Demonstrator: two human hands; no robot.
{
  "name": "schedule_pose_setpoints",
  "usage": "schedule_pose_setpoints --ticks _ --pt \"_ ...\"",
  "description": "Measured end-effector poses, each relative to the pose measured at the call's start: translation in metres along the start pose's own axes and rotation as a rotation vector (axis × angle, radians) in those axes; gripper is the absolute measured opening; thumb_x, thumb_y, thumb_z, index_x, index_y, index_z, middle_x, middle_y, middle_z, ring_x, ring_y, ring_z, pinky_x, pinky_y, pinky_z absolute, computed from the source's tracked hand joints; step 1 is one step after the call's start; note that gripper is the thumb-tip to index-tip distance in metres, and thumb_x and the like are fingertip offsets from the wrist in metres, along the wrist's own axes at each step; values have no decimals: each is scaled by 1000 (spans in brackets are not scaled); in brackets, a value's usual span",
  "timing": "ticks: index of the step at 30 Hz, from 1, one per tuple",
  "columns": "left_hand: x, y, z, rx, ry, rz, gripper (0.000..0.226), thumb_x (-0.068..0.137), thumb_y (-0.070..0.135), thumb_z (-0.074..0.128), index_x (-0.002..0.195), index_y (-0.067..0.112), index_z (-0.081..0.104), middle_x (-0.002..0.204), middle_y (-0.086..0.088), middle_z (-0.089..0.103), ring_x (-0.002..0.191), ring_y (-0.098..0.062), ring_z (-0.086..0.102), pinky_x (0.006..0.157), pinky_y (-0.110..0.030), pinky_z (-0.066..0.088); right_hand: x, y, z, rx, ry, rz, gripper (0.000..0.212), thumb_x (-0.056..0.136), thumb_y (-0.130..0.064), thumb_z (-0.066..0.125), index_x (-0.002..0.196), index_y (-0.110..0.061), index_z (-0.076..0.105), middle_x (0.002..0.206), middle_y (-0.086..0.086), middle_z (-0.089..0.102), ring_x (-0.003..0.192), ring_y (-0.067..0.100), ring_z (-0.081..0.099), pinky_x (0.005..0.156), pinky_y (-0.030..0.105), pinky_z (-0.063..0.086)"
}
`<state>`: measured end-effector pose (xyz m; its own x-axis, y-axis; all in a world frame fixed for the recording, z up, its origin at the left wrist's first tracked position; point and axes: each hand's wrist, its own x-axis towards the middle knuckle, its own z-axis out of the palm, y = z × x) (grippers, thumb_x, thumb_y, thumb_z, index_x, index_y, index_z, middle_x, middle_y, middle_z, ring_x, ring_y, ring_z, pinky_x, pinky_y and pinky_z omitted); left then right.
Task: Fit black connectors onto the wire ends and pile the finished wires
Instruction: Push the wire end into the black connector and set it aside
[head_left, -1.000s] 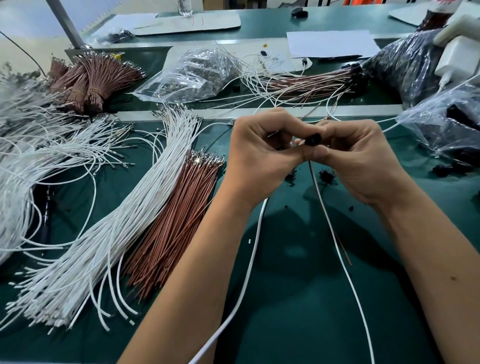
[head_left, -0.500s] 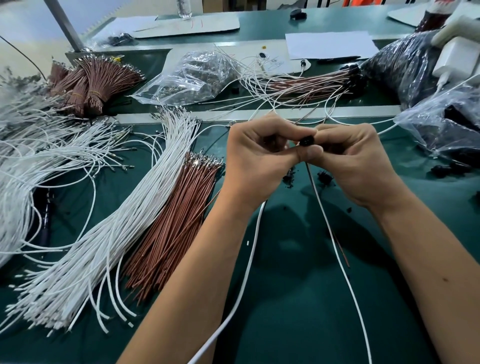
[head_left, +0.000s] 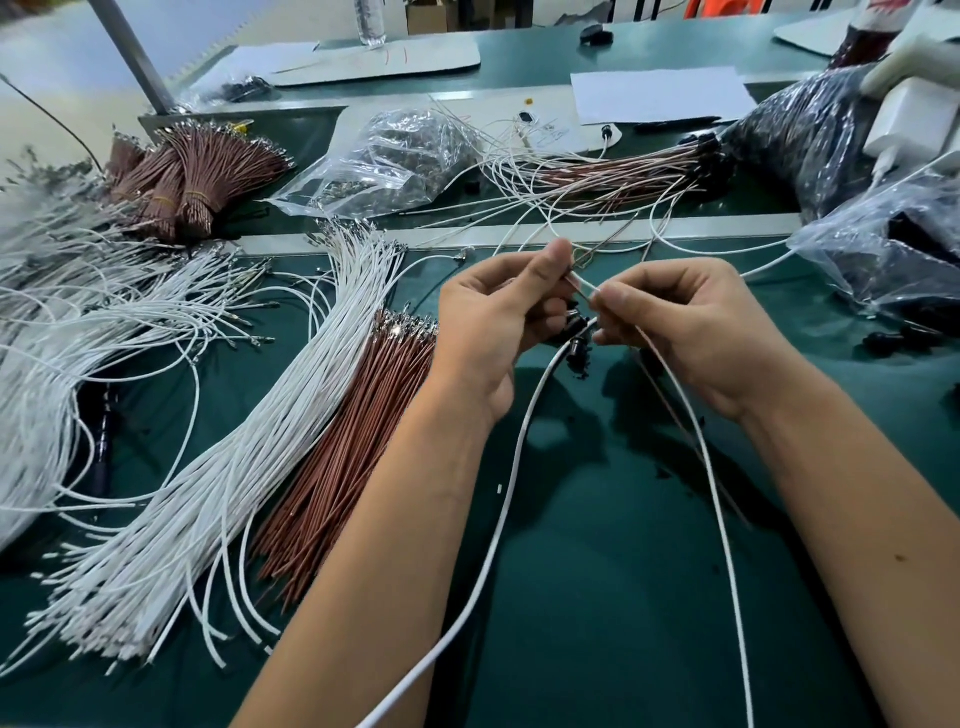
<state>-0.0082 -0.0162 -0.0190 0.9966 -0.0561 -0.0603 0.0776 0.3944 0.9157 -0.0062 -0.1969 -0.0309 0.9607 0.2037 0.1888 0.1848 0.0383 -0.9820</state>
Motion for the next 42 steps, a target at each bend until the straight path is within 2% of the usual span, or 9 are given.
schedule_pose_setpoints --ticks 2,6,9,13,17,22,28,36,42 --pt "2 2 -5 18 4 -34 13 86 19 77 80 10 73 71 -5 71 56 -11 55 54 -19 52 0 -4 -2 -62 30 -39 4 81 -17 79 83 -17 82 74 2 75 67 12 68 68 23 58" --pt "4 -2 -5 96 67 -36 15 85 19 80 78 9 71 69 -6 71 52 -9 54 52 -18 50 -2 -7 4 -441 110 -194 19 85 -1 80 88 -19 75 80 -6 72 78 10 67 72 33 59" --pt "5 -6 -4 134 126 4 16 83 16 83 79 5 72 68 -7 71 49 -8 53 52 -19 49 -2 -6 11 -653 82 -285 9 89 -5 75 89 -14 78 84 -6 69 85 13 63 72 33 54" --pt "5 -11 0 151 154 30 17 82 15 83 77 5 71 66 -7 70 48 -8 55 51 -20 49 -3 -2 20 -794 101 -335 10 89 -22 79 85 -12 80 77 -5 65 75 4 56 69 20 41" --pt "6 -16 3 157 164 17 19 83 15 83 75 2 71 64 -10 67 47 -9 52 48 -19 45 -4 1 26 -822 151 -325 13 90 -21 78 80 -14 78 69 -4 67 64 13 59 60 31 44" --pt "8 -18 3 192 182 -47 23 83 18 83 69 5 70 64 -12 65 44 -7 48 44 -16 39 -4 1 27 -836 116 -284 15 89 -15 74 74 -12 73 61 -7 59 58 9 52 56 27 36" --pt "9 -20 1 201 188 -73 26 83 16 83 64 7 68 59 -9 63 42 -7 47 43 -15 39 -4 0 24 -825 56 -256 10 89 -11 76 78 -10 76 66 1 67 62 19 59 58 31 44" --pt "9 -19 1 156 177 -87 24 84 10 81 65 5 67 62 -11 65 42 -7 49 44 -15 41 -3 0 20 -811 4 -253 12 88 -9 77 77 -14 74 65 -2 64 62 19 57 57 30 43" --pt "8 -19 -2 134 160 -58 20 83 11 81 68 5 70 64 -11 67 42 -6 52 44 -15 42 -4 0 20 -800 -12 -257 11 87 -9 78 77 -13 75 65 -5 64 61 15 57 57 25 41"
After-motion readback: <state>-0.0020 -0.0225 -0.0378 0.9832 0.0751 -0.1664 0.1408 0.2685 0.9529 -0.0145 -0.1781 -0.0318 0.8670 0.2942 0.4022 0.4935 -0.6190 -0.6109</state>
